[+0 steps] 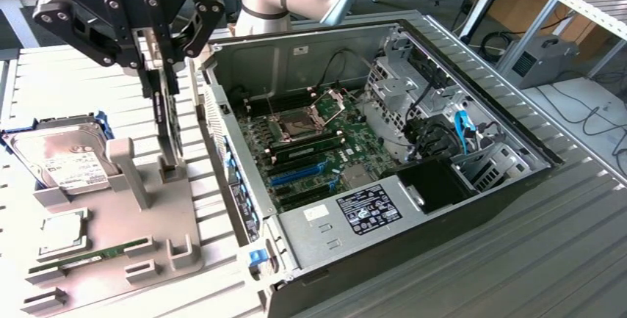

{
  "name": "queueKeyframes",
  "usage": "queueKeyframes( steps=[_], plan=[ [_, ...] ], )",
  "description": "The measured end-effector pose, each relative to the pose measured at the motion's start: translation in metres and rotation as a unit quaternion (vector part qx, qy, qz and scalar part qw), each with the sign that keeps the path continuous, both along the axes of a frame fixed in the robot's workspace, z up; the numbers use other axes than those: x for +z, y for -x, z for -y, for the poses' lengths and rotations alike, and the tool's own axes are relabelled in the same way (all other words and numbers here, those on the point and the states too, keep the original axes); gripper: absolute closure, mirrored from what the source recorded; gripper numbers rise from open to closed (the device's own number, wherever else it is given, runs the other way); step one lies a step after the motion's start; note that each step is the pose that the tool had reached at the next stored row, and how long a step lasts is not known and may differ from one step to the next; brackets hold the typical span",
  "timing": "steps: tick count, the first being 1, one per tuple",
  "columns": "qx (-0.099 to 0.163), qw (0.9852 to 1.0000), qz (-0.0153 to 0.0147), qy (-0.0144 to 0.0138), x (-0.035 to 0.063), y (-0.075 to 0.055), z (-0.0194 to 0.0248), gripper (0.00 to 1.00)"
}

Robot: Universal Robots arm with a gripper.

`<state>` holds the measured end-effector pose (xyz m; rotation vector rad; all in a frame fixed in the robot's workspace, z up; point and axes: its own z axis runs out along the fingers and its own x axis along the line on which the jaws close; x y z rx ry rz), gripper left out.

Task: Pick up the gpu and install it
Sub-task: 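Pick up the gpu and move the gpu toward the slot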

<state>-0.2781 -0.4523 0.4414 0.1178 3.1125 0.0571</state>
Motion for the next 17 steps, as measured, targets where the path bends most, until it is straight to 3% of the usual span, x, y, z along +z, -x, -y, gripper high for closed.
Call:
queueKeyframes(
  steps=[17],
  plan=[
    [0.0, 1.0, 0.0, 0.0, 0.0, -0.013, 0.0, 0.74]
  ],
)
